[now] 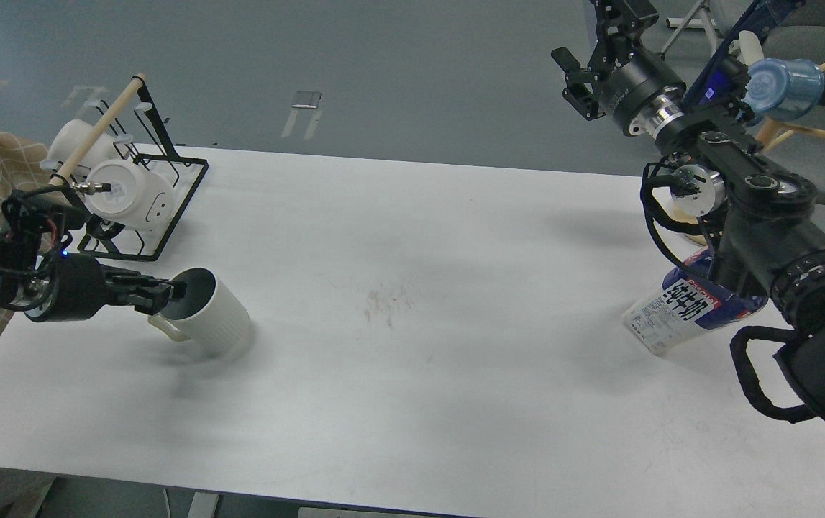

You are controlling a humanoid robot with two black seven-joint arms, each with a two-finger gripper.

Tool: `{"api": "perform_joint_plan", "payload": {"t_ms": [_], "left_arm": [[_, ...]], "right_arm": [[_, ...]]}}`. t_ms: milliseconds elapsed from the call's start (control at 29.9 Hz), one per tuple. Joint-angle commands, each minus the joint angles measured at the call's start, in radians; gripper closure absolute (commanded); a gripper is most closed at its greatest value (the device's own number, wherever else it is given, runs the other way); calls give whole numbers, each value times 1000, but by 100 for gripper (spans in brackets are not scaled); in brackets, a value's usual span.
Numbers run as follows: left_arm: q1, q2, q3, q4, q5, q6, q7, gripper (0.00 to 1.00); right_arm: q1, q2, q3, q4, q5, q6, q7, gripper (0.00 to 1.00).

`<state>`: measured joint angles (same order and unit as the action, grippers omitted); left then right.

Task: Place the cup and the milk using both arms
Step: 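Carry the mug with the left gripper toward the table center and lower it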

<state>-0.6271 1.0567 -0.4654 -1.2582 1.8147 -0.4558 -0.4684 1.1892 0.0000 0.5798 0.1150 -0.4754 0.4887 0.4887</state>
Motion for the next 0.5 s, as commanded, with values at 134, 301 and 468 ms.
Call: {"api": "perform_joint_plan", "payload": {"t_ms": [134, 301, 468], "left_arm": [[-91, 11, 1, -182, 8, 0, 20, 100], [-187, -56, 2, -198, 43, -33, 53, 100], [-253, -202, 31, -153, 136, -33, 57, 100]], "right_arm": [[44, 0, 2, -6, 1, 0, 0, 0], [102, 0, 0, -15, 1, 0, 0, 0], [135, 0, 2, -15, 1, 0, 0, 0]]}}
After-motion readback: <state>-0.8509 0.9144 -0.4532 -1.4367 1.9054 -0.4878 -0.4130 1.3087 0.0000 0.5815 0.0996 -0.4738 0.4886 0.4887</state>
